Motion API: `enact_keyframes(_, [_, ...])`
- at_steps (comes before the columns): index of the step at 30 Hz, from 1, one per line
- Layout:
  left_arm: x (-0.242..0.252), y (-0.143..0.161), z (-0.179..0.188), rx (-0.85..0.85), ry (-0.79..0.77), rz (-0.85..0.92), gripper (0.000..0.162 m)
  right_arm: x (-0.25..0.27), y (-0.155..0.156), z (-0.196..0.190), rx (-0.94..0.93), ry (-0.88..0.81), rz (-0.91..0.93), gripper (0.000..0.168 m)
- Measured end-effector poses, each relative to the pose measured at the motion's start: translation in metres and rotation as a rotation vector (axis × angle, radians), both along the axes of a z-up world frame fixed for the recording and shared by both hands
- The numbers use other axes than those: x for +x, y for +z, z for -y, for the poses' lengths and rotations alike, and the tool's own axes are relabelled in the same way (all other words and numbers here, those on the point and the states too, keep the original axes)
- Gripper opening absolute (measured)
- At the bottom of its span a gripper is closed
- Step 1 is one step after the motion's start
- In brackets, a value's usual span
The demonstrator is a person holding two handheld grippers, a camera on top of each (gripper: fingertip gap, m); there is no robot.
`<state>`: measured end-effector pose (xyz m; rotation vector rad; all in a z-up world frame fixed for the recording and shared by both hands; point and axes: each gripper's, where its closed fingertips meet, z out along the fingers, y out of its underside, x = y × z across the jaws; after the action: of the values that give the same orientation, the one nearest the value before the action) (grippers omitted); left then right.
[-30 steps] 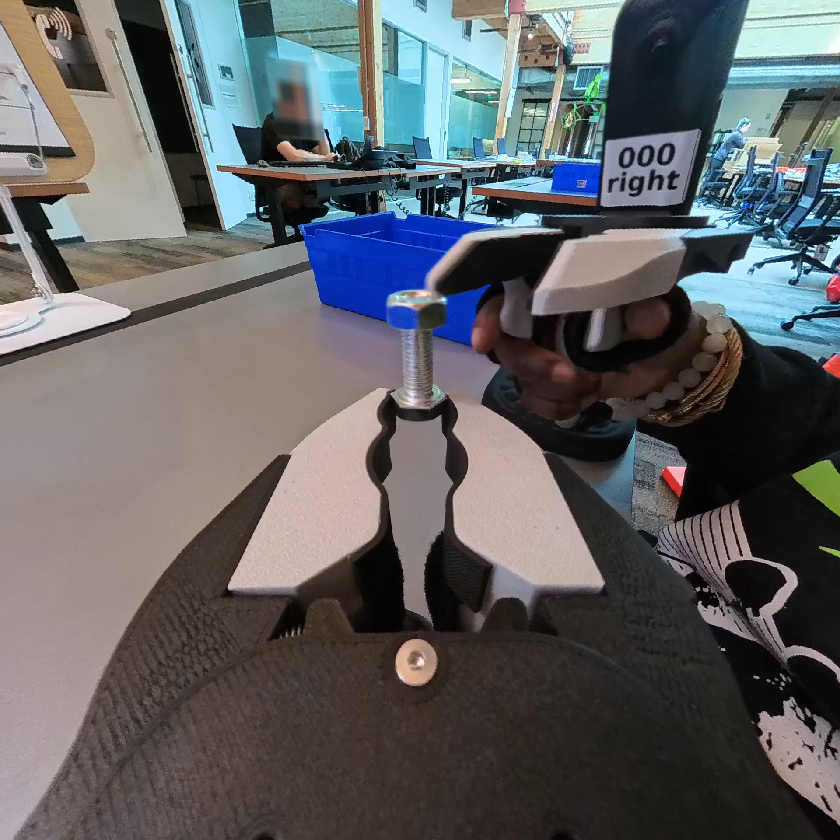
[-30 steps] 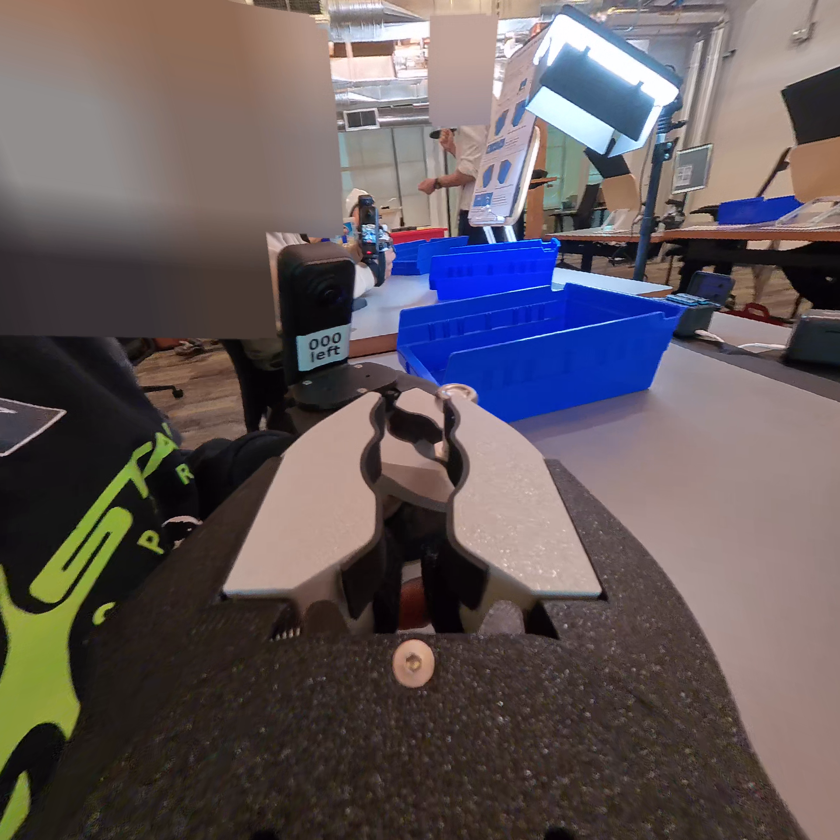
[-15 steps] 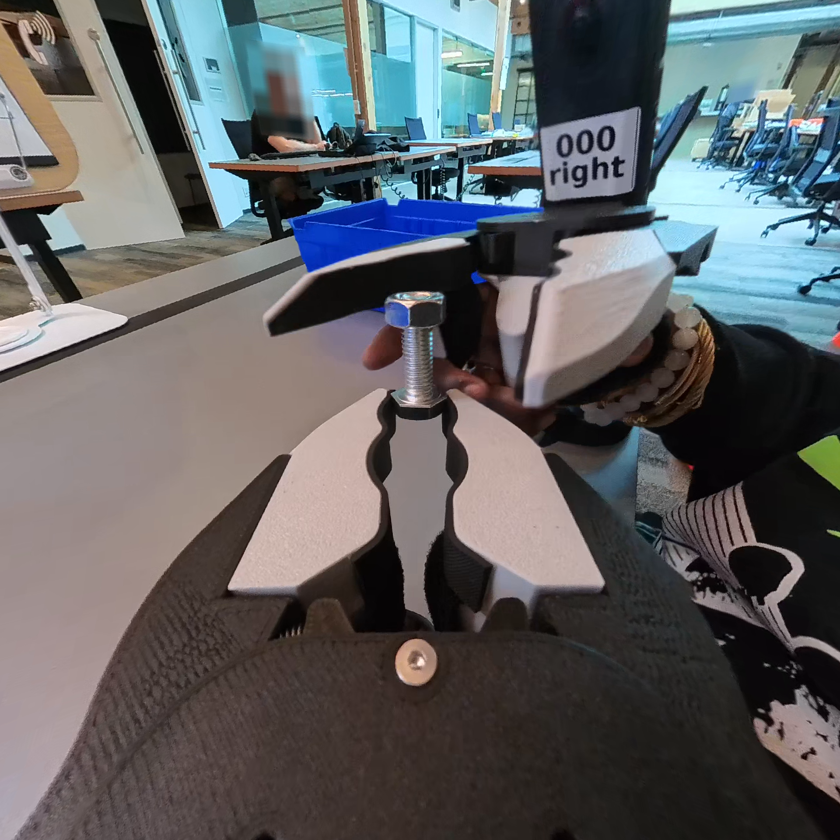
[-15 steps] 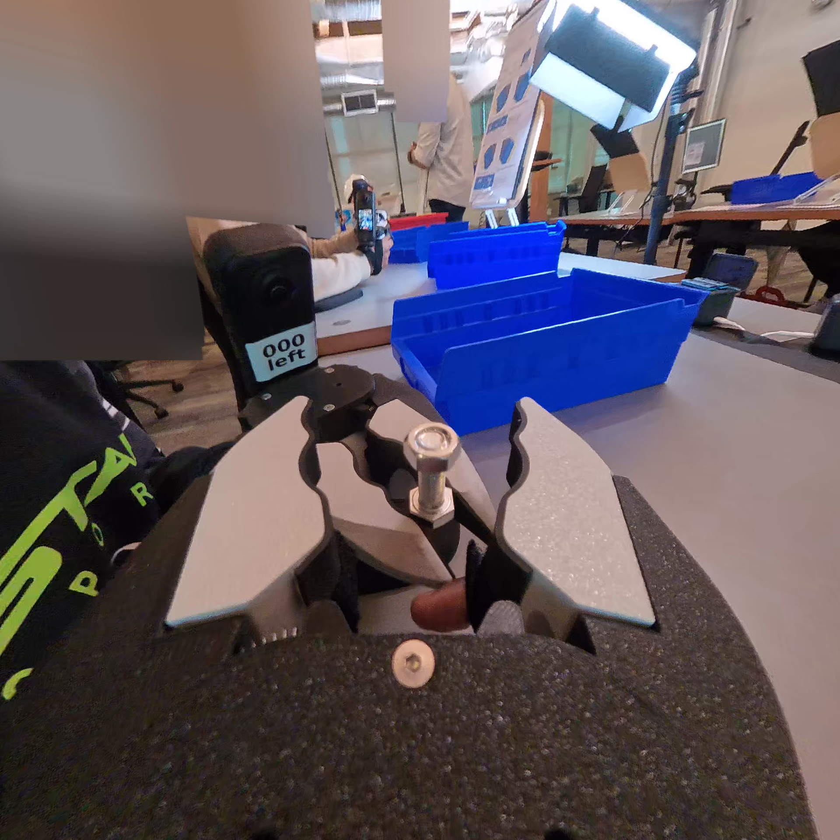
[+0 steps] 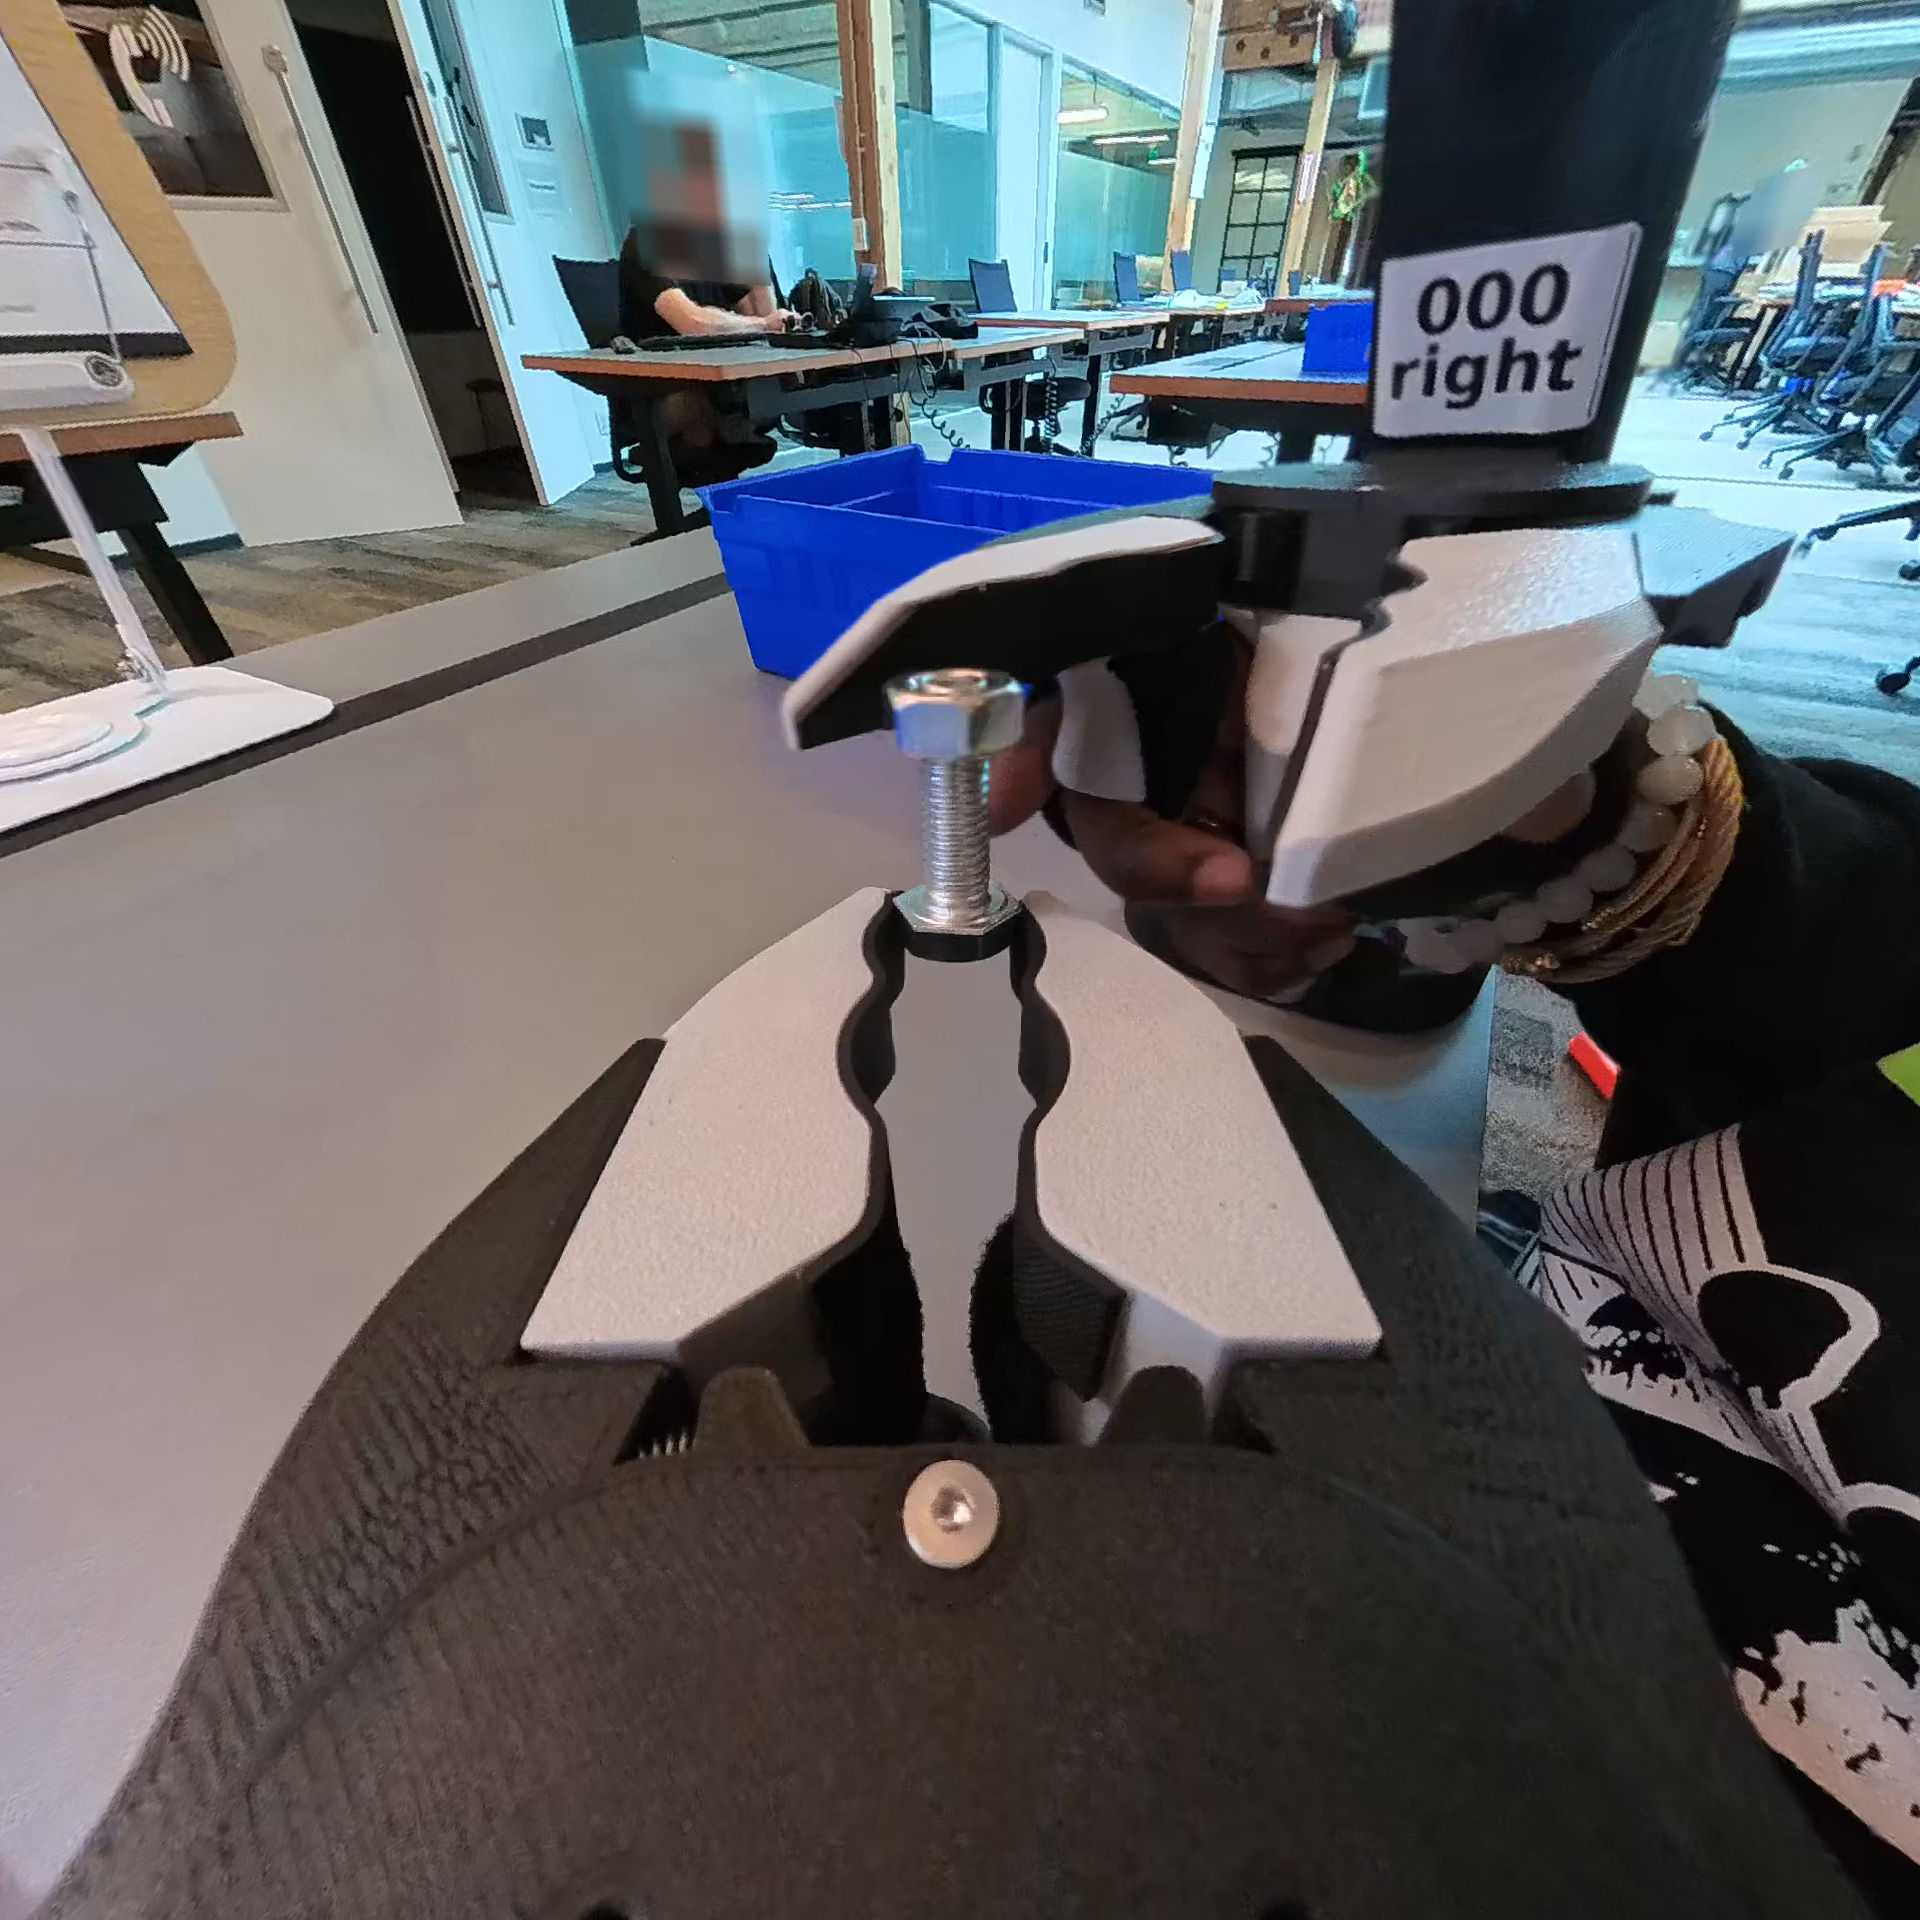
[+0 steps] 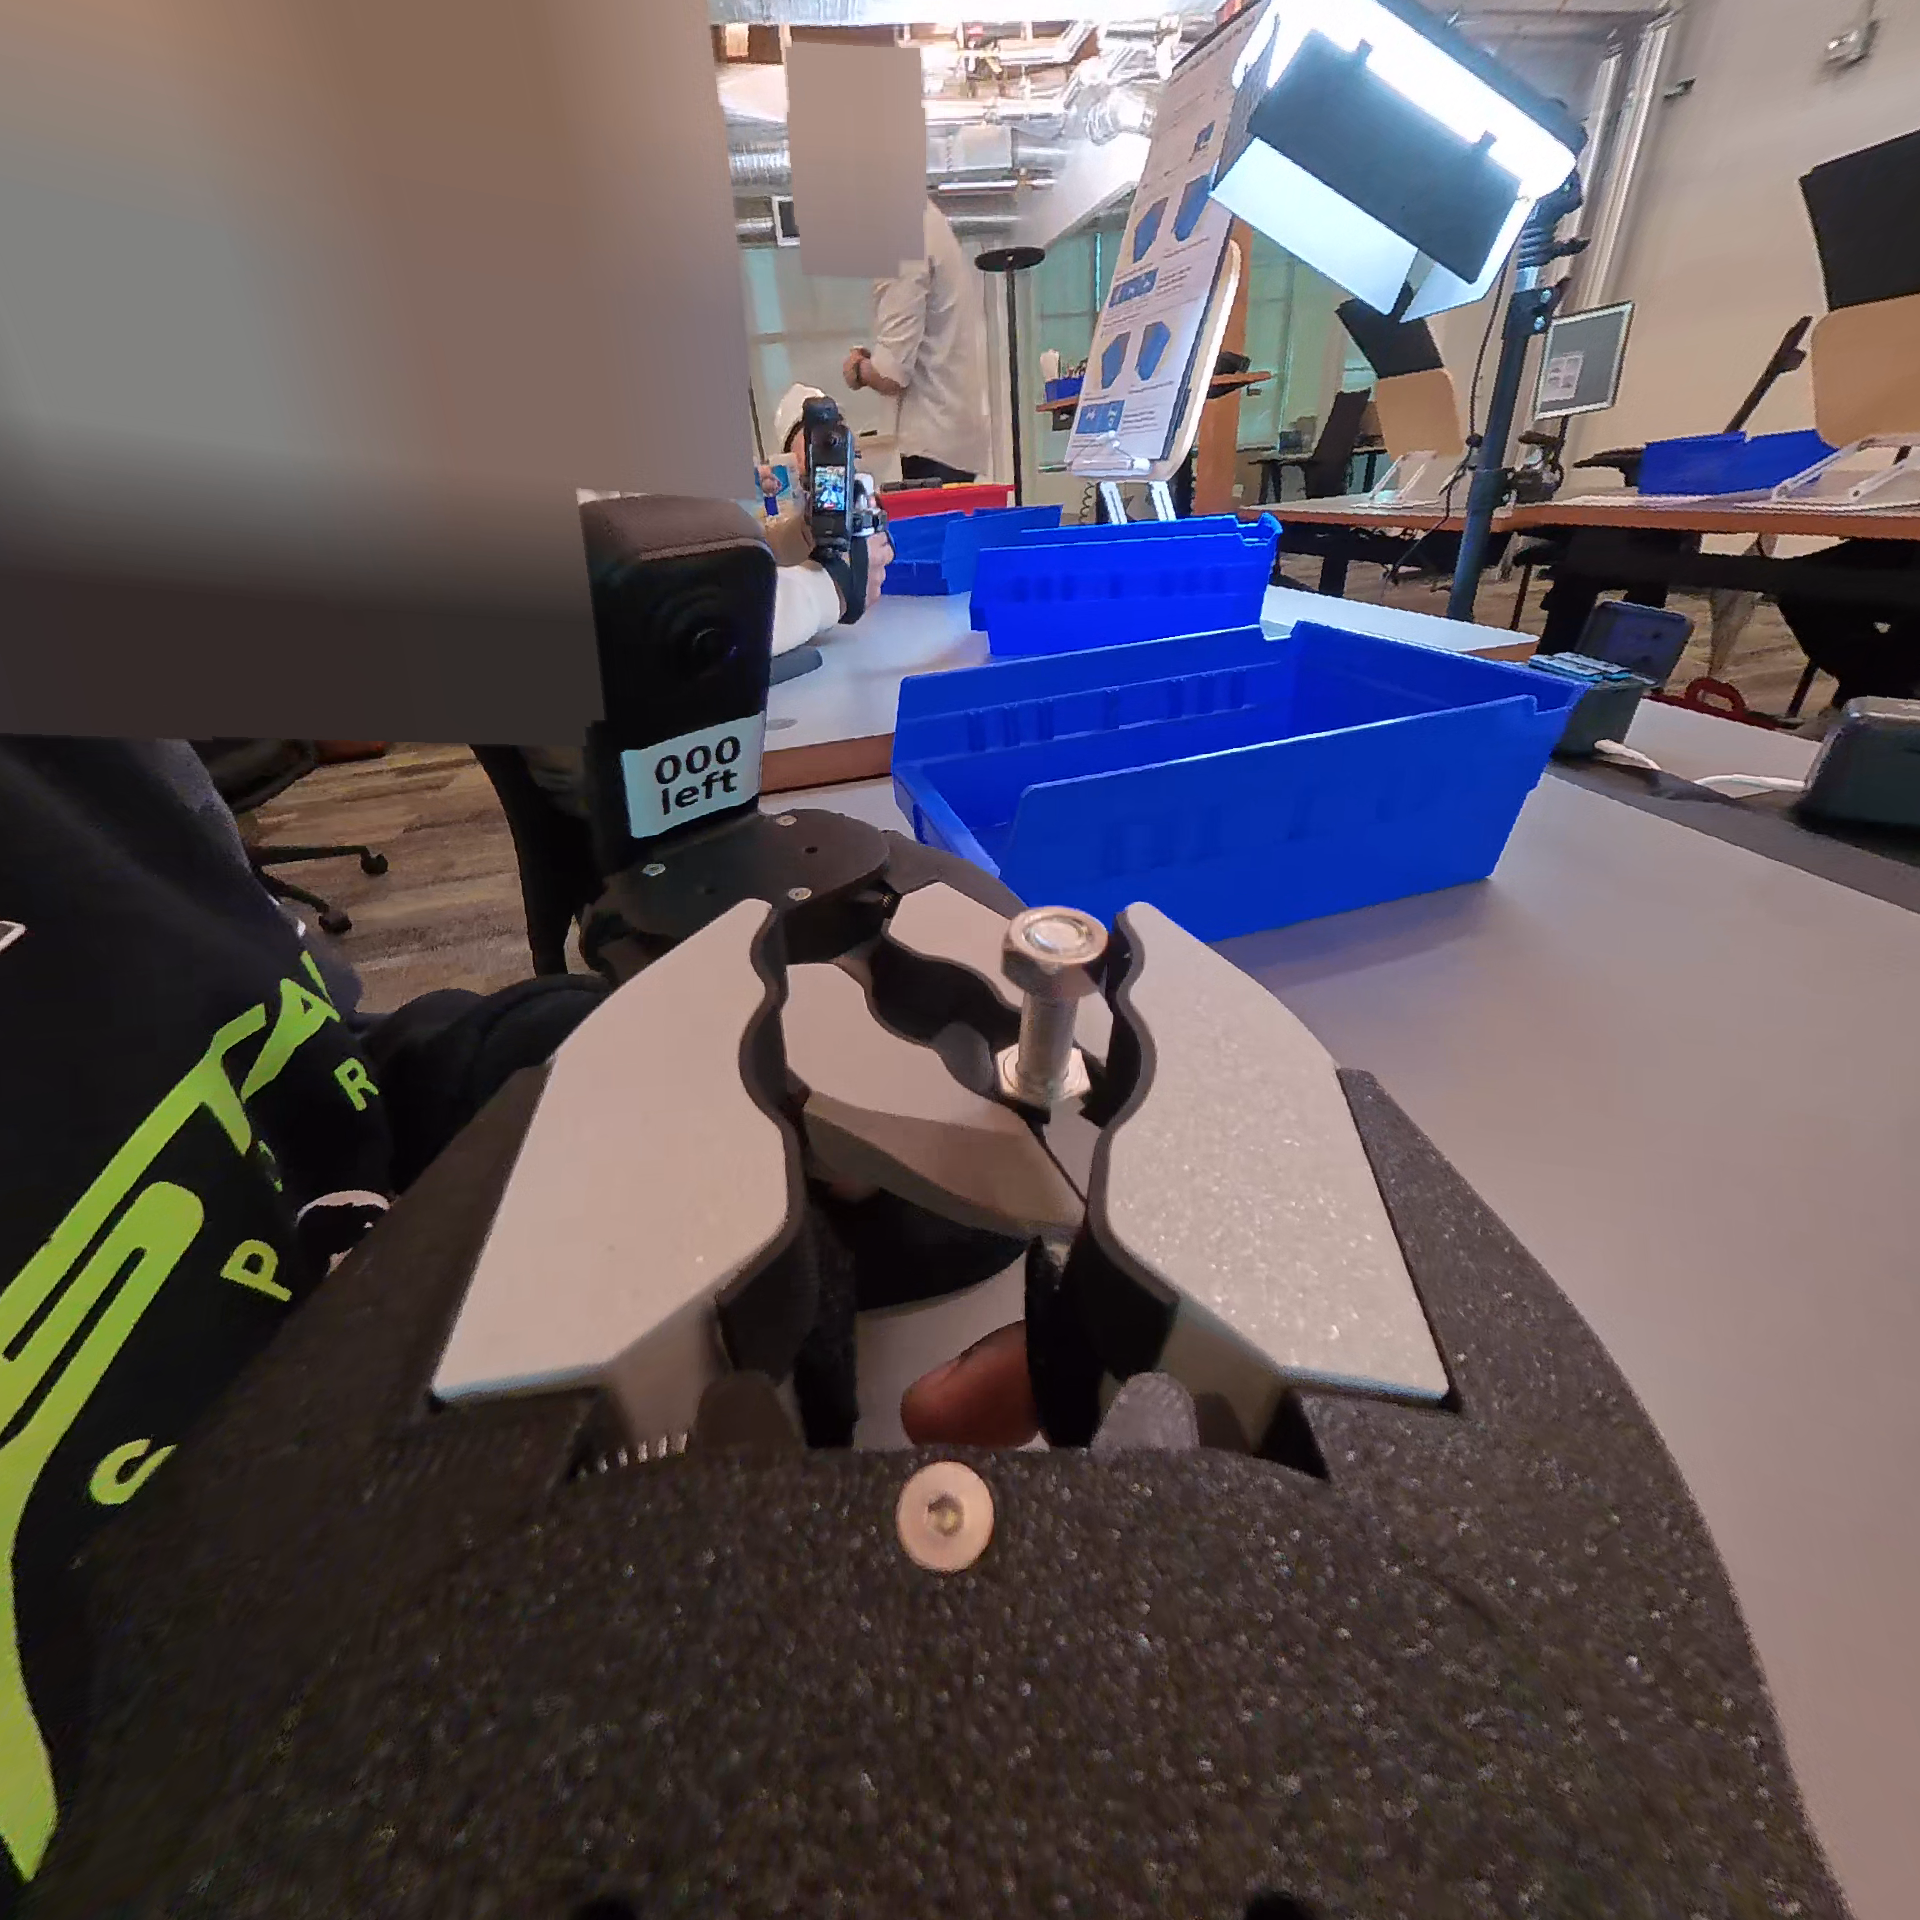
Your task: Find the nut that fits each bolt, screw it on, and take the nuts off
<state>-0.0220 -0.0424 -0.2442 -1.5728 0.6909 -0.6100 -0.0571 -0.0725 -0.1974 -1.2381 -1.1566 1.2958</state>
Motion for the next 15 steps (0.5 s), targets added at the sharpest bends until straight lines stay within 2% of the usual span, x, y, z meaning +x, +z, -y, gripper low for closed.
enact_keyframes(3, [-0.003, 0.002, -0.001, -0.007, 0.004, 0.03, 0.02, 0.008, 0.001, -0.001, -0.016, -0.019, -0.021, 0.053])
enact_keyframes(6, [-0.004, 0.003, -0.001, -0.006, 0.009, 0.042, 0.02, 0.019, 0.004, 0.001, -0.031, -0.007, -0.047, 0.03])
enact_keyframes(9, [-0.004, 0.003, -0.001, -0.01, 0.004, 0.046, 0.02, 0.026, 0.007, -0.003, -0.06, -0.014, -0.09, 0.026])
enact_keyframes(11, [-0.004, 0.003, -0.001, -0.009, 0.002, 0.044, 0.02, 0.027, 0.007, -0.012, -0.065, -0.054, -0.102, 0.037])
enact_keyframes(15, [-0.003, 0.003, 0.0, -0.006, -0.006, 0.042, 0.02, 0.016, 0.006, -0.021, -0.038, -0.096, -0.127, 0.087])
